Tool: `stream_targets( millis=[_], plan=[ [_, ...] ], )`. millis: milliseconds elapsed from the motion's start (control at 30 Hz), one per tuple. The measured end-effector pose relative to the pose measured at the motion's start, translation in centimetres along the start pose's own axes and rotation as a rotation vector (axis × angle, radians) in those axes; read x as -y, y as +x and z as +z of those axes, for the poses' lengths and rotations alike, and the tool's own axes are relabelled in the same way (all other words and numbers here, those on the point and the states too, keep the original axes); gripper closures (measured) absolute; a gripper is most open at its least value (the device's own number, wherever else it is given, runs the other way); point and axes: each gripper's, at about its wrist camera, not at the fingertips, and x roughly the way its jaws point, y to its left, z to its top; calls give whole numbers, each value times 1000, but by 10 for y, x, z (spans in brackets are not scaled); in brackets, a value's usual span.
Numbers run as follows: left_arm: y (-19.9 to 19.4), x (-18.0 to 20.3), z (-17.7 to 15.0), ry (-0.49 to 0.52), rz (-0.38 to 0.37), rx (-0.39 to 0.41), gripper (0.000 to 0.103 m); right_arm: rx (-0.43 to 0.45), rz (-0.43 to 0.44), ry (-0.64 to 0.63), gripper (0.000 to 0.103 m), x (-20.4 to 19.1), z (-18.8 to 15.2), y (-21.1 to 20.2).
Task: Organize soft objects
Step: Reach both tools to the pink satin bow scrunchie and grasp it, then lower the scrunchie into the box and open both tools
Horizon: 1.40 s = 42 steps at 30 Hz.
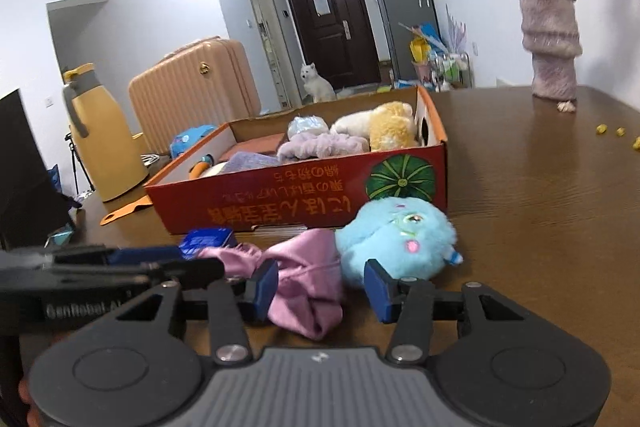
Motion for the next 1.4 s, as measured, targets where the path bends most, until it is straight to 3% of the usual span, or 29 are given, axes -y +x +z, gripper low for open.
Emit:
stream_targets(
  millis=[133,233,433,767,1000,1167,1300,1400],
  plan=[
    [9,-6,-4,-8,-28,-25,81,-24,33,18,79,3,1,17],
    [8,-5,-6,-12,-36,-19,83,-29,38,-17,90,-1,-1,19],
    [-8,2,-8,-33,-42,-7,86,-14,25,-33,95,-9,-5,4],
    [-82,35,-38,17,-90,46,86,48,47,-63,95,-21,-35,-78],
    [-87,42,-34,21,-85,61,86,77,42,-60,95,-21,-35,-92],
    [-83,41,-4,25,-86,110,86,111,52,-55,95,-15,-13,-88],
    [-72,38,42,50,-93,199,86,185,39,-95,95,-11,33,-78],
    [-46,28,83,38,-105,220,86,211,36,-115,95,-4,74,-59]
  ],
)
